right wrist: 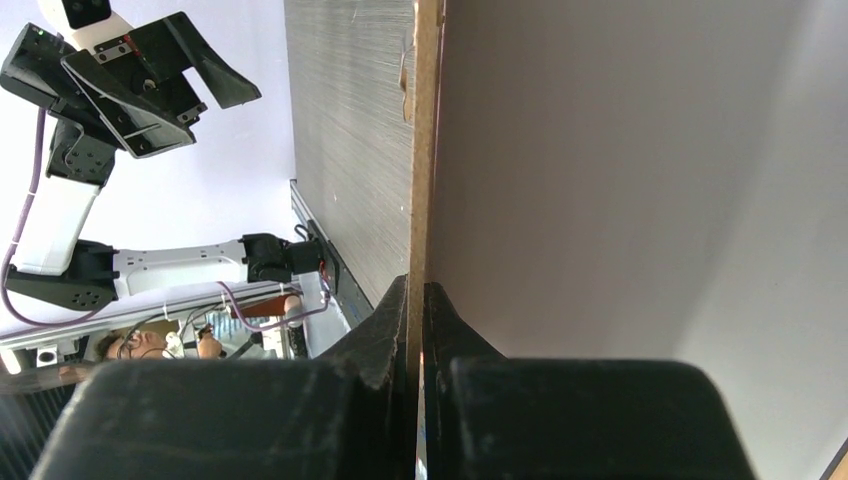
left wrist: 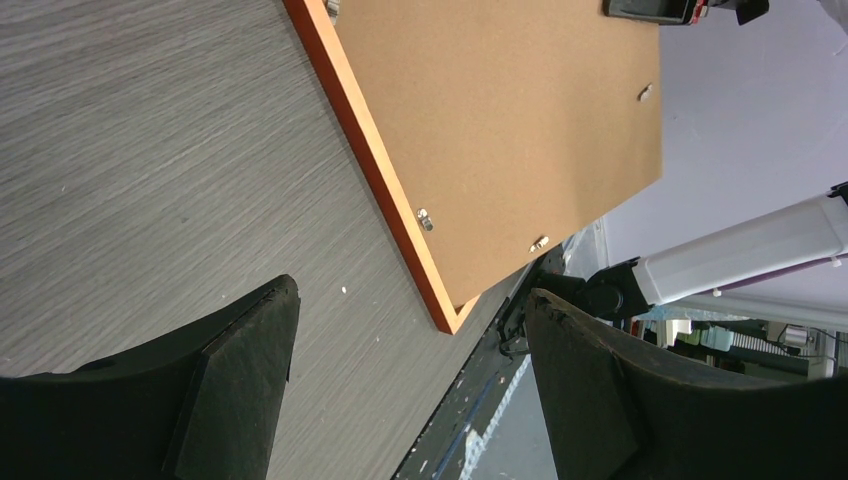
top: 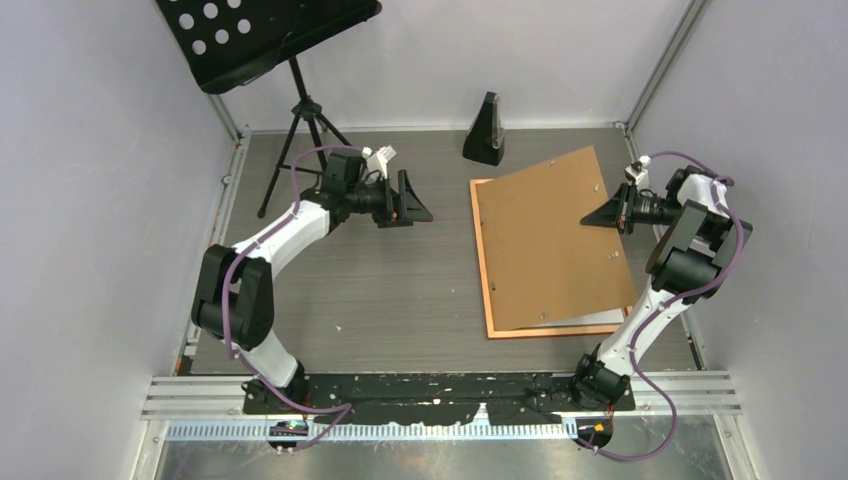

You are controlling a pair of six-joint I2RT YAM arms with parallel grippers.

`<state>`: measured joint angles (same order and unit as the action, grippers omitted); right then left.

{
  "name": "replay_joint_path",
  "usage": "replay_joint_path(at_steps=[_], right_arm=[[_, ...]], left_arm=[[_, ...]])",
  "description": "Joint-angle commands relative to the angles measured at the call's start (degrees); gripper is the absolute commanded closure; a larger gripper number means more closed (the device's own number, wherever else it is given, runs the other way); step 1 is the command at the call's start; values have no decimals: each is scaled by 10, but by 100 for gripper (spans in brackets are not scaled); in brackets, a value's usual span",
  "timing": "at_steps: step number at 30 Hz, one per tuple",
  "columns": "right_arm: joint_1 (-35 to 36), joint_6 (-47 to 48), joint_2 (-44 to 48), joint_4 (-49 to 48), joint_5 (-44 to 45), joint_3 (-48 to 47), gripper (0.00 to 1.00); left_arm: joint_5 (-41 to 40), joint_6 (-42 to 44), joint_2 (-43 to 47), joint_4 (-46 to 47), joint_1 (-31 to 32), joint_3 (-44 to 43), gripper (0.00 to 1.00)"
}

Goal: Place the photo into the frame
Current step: Place the photo frame item in the photo frame.

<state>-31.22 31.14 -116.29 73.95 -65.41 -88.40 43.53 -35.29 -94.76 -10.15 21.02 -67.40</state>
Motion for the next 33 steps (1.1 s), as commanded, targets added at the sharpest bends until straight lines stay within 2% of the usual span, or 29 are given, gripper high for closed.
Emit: replay_joint_path(at_steps=[1,15,33], right_arm=[[9,-13,2,9,-17,-1,95],[26,-42,-10,-44,2,35,94],[98,-162,19,-241,49,143,95]], left_arm=[[1,12,15,3,3,-23,19],[-1,13,14,-1,3,-24,18],[-4,19,14,-3,2,-20,18]])
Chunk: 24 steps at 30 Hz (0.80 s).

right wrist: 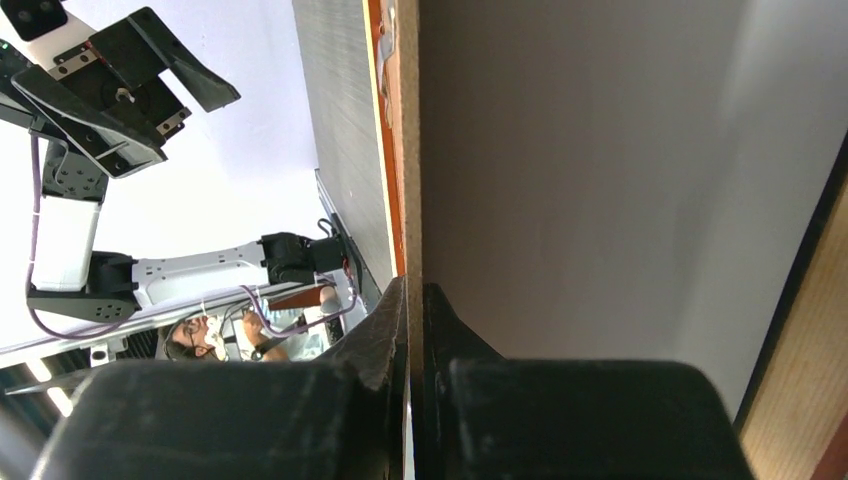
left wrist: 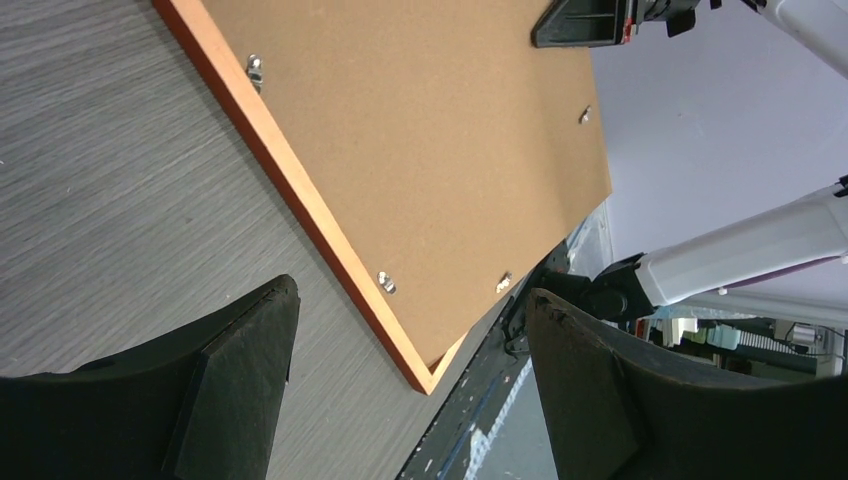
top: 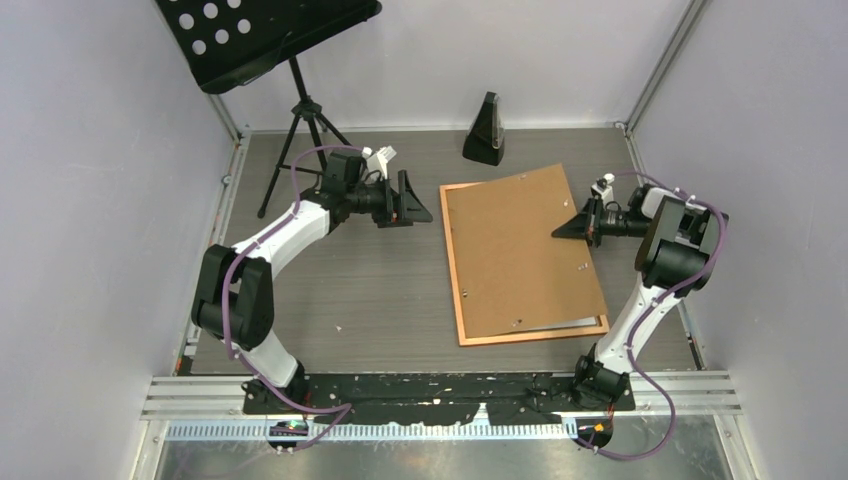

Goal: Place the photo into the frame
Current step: Place the photo frame item in the photo frame.

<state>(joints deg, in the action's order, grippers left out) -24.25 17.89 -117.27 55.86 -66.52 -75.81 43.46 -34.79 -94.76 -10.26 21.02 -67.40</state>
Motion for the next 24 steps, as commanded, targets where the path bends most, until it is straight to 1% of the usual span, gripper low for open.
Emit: replay_joint_path(at_steps=[1,8,15,20,24], right_arm=[[32,-40,34,-68,62,25,94],[59,-98,63,-162,71,66,95],[80,-125,81,-206,106,99,93],[86,-125,88,-219,129,105,85],[87,-120,96,-217,143,101,74]], left_arm=[[-4,14,14,-3,2,-20,18],[-6,17,14,-5,2,-19,18],[-6,17,16,-5,2,-19,18],[-4,16,18,-5,2,-18,18],[-1,13,19,-3,1,-17,18]])
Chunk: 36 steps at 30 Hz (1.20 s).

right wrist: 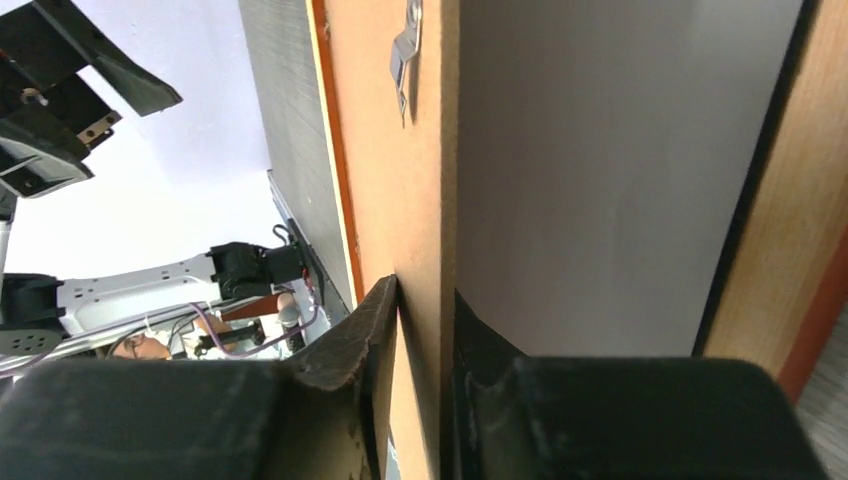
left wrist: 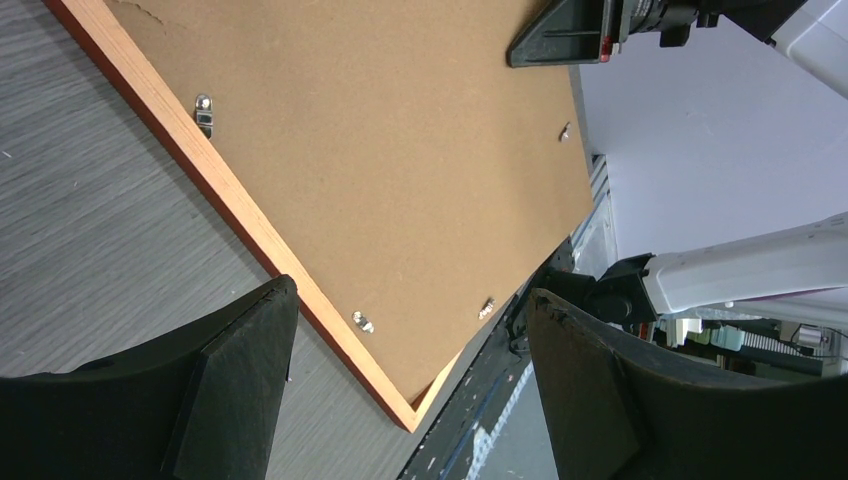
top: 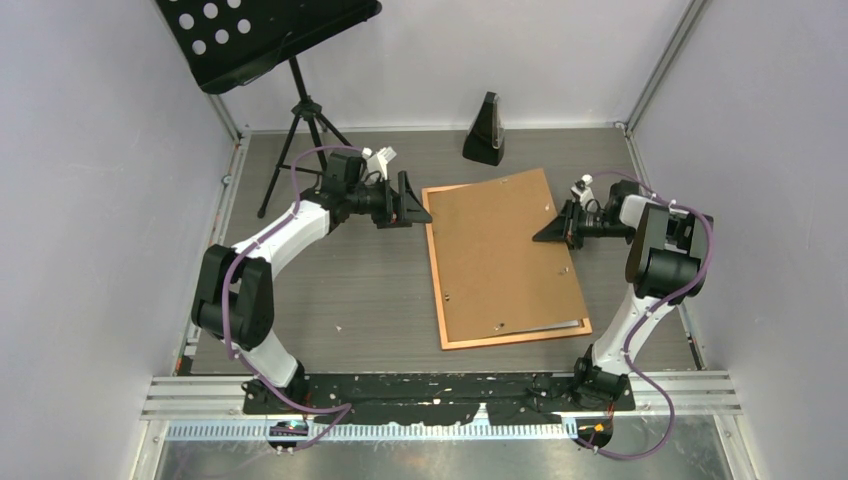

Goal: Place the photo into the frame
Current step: Place the photo frame item in the photo frame.

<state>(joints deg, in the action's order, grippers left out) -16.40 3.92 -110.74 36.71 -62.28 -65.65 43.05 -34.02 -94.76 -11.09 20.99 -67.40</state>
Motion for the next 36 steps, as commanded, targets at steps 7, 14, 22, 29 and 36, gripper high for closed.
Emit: replay_joint_path(at_steps=[7,14,22,29,36], right_arm=[[9,29,42,-10,126,-10,55],[14,42,52,19,152,-36,48],[21,53,80,37,197,-51,42],[28,58,98,44,227,-50,40],[34,66,117,51,263,-43,39]], left_arm=[[5,2,21,9,-2,-13,18],[5,5,22,8,-5,-14,18],[5,6,22,7,-10,-17,18],[7,5,27,5,-12,-16,18],[8,3,31,7,-13,-14,18]])
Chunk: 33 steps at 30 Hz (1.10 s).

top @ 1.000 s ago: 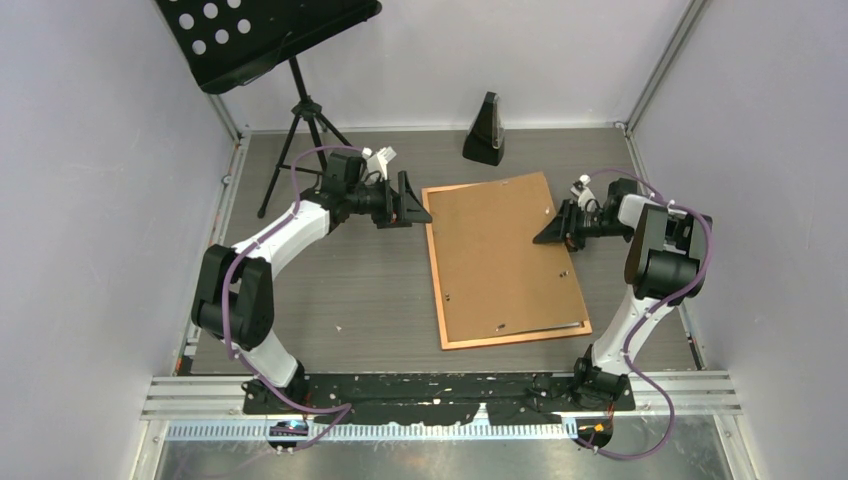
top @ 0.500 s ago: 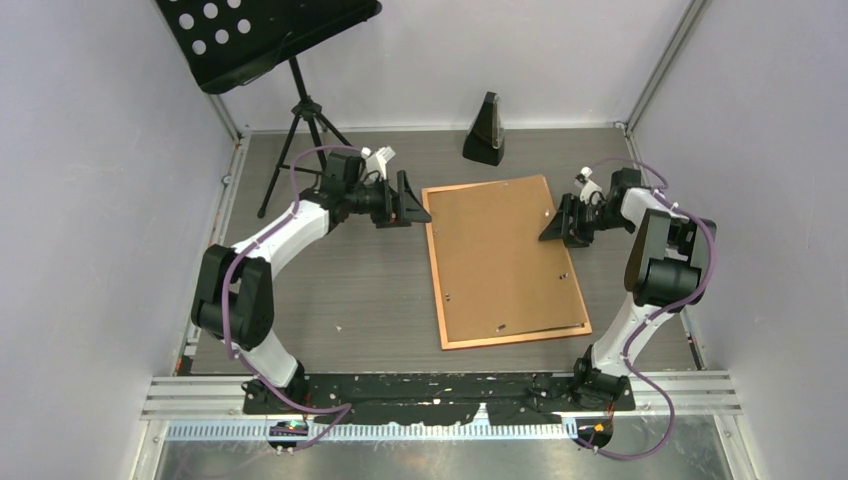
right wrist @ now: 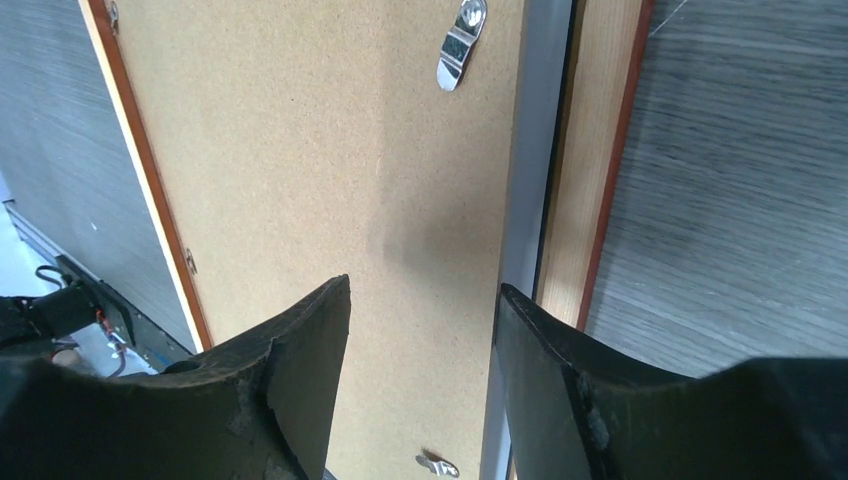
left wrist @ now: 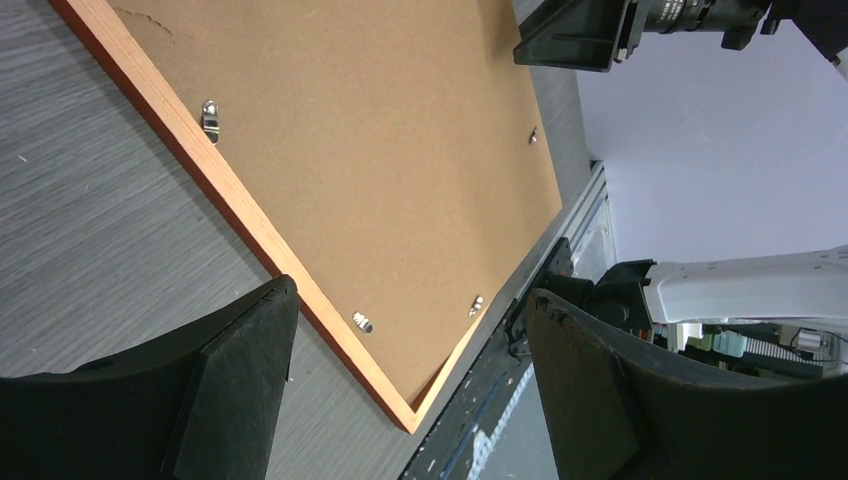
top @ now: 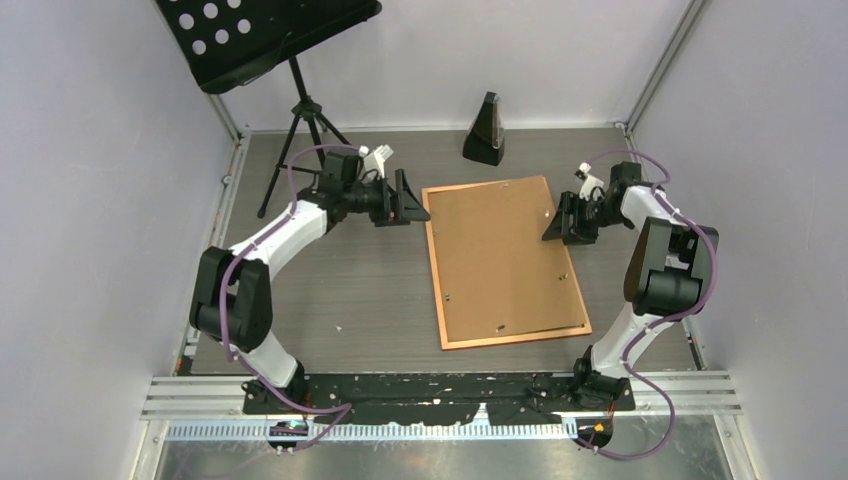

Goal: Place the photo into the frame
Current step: Place the photo frame item in the photo frame.

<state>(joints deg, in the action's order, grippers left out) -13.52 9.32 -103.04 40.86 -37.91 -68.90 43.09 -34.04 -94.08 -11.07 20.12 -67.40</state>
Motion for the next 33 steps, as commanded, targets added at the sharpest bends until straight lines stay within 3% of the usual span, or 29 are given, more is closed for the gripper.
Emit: replay_joint_path(at_steps=[1,27,33], right_arm=[[6,14,41,11,22,-9,39],[31,34,82,6,75,-1,39],[57,48,119,-38,144,23,39]], left_arm=[[7,3,25,7,-4,-14,18],[13,-5,38,7,-13,-15,17],[-6,7,46,-14,-15,-15,4]])
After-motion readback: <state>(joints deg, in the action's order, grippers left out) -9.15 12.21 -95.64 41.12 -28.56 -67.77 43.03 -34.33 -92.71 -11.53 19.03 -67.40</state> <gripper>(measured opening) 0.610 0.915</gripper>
